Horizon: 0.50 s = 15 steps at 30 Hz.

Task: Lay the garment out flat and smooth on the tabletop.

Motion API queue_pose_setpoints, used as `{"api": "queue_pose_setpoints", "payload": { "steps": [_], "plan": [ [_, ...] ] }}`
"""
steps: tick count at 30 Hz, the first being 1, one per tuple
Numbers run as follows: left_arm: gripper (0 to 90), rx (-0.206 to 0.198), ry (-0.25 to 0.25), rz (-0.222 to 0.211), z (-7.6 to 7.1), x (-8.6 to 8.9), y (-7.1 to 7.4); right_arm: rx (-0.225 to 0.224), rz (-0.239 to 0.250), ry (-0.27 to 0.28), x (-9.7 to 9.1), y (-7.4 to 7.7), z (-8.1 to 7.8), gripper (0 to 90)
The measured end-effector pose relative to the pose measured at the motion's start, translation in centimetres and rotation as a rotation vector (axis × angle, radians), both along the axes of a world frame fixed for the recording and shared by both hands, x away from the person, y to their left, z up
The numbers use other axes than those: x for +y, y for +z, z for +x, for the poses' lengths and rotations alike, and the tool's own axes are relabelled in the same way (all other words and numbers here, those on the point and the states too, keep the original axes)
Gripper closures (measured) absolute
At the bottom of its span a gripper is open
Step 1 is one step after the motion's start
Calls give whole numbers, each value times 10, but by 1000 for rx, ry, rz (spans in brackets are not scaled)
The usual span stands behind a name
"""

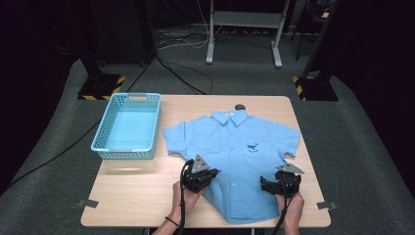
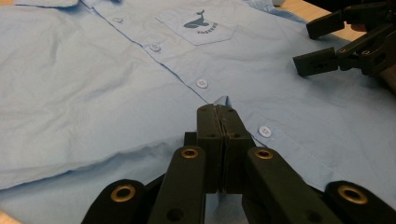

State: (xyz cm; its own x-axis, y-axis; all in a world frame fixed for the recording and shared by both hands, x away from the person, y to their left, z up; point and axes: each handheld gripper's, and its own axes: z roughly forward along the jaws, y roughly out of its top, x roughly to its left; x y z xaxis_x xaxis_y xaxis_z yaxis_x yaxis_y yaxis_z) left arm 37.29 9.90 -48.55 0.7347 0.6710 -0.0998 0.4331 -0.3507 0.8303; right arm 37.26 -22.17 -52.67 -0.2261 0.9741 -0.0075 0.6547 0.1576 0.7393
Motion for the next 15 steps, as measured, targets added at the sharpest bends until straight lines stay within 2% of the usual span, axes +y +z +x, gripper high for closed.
{"api": "queue_pose_setpoints", "payload": {
  "steps": [5,15],
  "plan": [
    [882,4,11,-8,-2,5,-1,2,-4,1,0,0,0,45],
    [882,-15,-5,12,-16,10,-2,7,-6,-1,1,0,0,47]
  ]
}}
